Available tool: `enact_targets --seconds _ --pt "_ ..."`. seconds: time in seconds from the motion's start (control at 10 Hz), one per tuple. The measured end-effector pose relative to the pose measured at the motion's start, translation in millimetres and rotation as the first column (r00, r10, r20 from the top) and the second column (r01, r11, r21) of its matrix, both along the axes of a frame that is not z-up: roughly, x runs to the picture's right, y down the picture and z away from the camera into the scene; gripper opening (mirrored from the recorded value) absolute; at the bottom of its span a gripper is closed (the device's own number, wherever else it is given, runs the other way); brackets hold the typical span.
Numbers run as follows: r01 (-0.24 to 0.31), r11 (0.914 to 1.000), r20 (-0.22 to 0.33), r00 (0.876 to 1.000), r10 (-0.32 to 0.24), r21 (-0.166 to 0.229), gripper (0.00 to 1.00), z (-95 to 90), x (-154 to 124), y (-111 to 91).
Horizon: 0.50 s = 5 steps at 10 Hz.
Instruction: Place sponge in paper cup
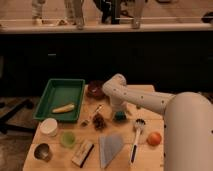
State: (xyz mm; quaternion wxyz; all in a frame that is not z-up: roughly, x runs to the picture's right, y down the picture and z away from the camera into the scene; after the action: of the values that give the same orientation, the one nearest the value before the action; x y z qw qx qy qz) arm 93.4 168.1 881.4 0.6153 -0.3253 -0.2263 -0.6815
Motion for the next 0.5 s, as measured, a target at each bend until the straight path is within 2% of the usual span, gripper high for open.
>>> enact_targets --seconds 0.5 --pt "0.005 0.9985 0.048 0.999 -0.003 -0.054 0.8 12.3 -12 0"
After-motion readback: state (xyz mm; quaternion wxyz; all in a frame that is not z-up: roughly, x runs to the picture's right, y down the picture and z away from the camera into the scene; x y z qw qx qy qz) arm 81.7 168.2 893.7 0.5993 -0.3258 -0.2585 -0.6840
